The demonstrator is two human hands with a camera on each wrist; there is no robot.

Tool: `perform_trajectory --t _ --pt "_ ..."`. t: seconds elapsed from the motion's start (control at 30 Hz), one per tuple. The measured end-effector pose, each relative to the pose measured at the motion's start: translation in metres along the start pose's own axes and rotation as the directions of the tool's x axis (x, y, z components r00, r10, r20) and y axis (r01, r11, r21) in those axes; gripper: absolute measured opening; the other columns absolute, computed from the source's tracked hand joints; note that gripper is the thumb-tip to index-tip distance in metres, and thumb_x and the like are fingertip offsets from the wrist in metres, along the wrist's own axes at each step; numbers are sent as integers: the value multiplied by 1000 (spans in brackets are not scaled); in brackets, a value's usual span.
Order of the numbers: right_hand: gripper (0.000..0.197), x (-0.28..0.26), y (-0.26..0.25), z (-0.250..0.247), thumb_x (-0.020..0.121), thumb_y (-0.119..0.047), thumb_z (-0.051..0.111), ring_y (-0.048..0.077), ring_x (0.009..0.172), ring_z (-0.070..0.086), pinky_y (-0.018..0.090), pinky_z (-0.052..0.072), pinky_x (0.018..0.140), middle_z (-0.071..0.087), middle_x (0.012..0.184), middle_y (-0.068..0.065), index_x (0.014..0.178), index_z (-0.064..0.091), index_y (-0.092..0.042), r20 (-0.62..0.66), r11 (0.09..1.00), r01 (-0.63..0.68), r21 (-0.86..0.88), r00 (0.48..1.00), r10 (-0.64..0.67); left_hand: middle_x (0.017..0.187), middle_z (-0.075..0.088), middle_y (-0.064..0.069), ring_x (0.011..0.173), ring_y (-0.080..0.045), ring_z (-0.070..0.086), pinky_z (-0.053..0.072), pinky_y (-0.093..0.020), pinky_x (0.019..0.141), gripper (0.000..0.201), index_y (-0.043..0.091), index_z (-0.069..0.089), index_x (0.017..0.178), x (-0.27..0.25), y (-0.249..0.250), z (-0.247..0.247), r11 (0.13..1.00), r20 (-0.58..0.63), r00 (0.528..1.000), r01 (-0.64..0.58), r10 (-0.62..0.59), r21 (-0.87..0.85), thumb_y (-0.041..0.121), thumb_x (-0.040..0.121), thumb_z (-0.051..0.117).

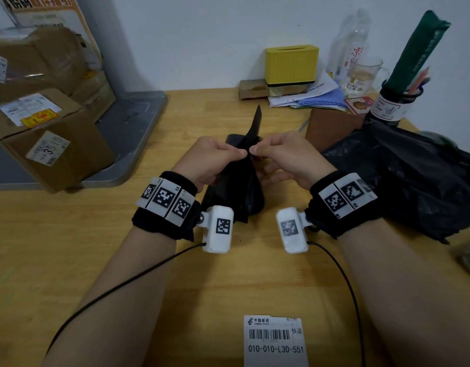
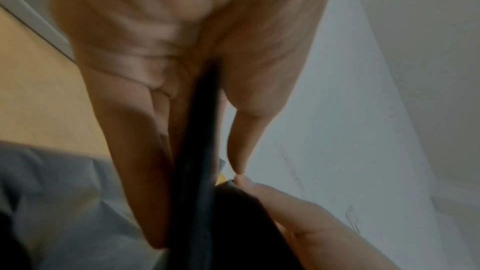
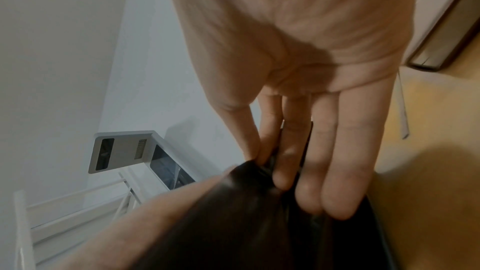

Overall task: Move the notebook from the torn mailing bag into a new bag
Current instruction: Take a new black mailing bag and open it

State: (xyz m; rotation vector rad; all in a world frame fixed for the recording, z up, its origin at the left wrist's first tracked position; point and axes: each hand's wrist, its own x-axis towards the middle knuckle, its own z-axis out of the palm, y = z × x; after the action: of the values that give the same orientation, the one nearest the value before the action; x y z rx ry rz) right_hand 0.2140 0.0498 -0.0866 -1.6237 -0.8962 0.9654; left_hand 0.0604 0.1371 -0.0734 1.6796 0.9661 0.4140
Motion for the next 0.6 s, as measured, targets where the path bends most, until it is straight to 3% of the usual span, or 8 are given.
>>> perform_trajectory --t 0.13,0.23,0.33,0.4,0.5,0.6 --pt "13 -3 -1 2 100 -23 64 24 70 75 37 63 62 77 95 6 100 76 -18 41 998 -9 -59 999 12 90 78 -9 95 -33 73 56 -55 90 30 18 80 86 -1 -1 1 998 -5 1000 4 -4 68 47 78 79" --pt "16 -3 -2 3 100 -23 64 25 71 74 40 64 66 77 98 7 103 78 -17 64 997 -22 -71 998 27 84 78 -4 86 -21 75 62 -40 78 18 18 79 87 3 -5 0 997 -22 1000 9 -8 82 35 82 78" --pt "15 -3 -3 3 99 -25 65 25 71 73 40 65 67 78 99 8 104 77 -16 66 996 -38 -83 997 43 82 75 -1 78 -12 71 54 -24 58 12 17 77 91 6 -7 -2 995 -59 998 28 -22 97 27 87 74" --pt "15 -4 -3 3 98 -27 67 24 70 73 39 65 66 79 97 7 101 76 -16 64 993 -47 -104 997 54 83 75 0 78 -11 70 55 -26 61 11 16 77 90 7 -9 -3 995 -65 998 31 -25 98 26 87 74" --pt "20 -4 -3 3 97 -35 68 24 72 74 40 65 67 80 91 2 96 76 -16 54 986 -62 -155 996 71 88 77 -5 87 -18 74 61 -35 75 10 16 77 87 8 -10 -4 997 -66 998 19 -13 78 26 86 75" --pt "37 -3 -2 3 95 -49 66 27 78 77 45 65 74 79 89 1 95 76 -13 42 972 -85 -217 994 97 91 76 -3 87 -16 73 58 -28 63 17 15 77 93 8 -9 -2 995 -41 999 37 -34 87 31 91 69"
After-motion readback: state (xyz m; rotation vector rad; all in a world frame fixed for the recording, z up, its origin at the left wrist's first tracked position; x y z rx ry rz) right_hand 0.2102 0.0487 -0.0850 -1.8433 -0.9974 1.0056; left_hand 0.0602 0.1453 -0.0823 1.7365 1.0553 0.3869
